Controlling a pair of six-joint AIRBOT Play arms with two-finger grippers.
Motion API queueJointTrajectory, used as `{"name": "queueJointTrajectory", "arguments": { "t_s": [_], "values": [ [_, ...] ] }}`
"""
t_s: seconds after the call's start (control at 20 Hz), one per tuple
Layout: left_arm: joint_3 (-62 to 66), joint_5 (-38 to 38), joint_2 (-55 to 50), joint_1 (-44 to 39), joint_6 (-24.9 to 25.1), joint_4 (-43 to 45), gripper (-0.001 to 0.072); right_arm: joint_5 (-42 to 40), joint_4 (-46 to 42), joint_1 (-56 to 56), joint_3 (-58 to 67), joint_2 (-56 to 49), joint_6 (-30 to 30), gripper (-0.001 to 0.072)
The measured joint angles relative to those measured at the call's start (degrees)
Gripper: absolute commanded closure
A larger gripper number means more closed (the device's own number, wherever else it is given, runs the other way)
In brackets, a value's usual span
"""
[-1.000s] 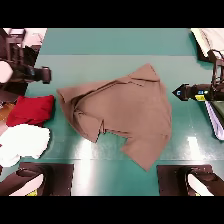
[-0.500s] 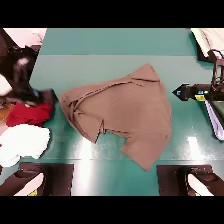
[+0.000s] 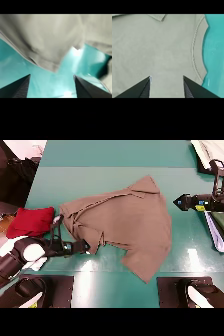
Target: Fold the shirts.
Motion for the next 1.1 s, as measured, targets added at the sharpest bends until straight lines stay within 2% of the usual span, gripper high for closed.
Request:
{"name": "queueJointTrajectory", "arguments": {
  "t_s": [0.15, 0.35, 0.6, 1.0, 1.05, 1.1],
  "values": [
    [-3.7, 5.1, 0.5, -5.8, -7.0, -0.6, 0.0073, -0.1, 0.0, 0.0, 0.0, 0.0, 0.0, 0.0262],
    [-6.4, 9.2, 0.8, -8.5, -11.3, -0.9, 0.0073, -0.2, 0.0, 0.0, 0.0, 0.0, 0.0, 0.0262],
    [-9.0, 14.3, 0.8, -9.4, -14.0, -1.0, 0.0073, -0.2, 0.0, 0.0, 0.0, 0.0, 0.0, 0.0262],
    [-10.5, 24.3, -4.1, -9.5, -14.5, -3.2, 0.0074, -0.2, 0.1, 0.0, 0.0, 0.0, 0.0, 0.0261],
    [-10.5, 26.2, -5.1, -9.6, -13.9, -4.2, 0.0146, 0.0, 0.1, 0.0, 0.0, 0.0, 0.0, 0.0261],
    [-10.5, 27.5, -5.9, -9.6, -13.5, -5.1, 0.0375, 0.1, 0.1, 0.0, 0.0, 0.0, 0.0, 0.0261]
  ]
}}
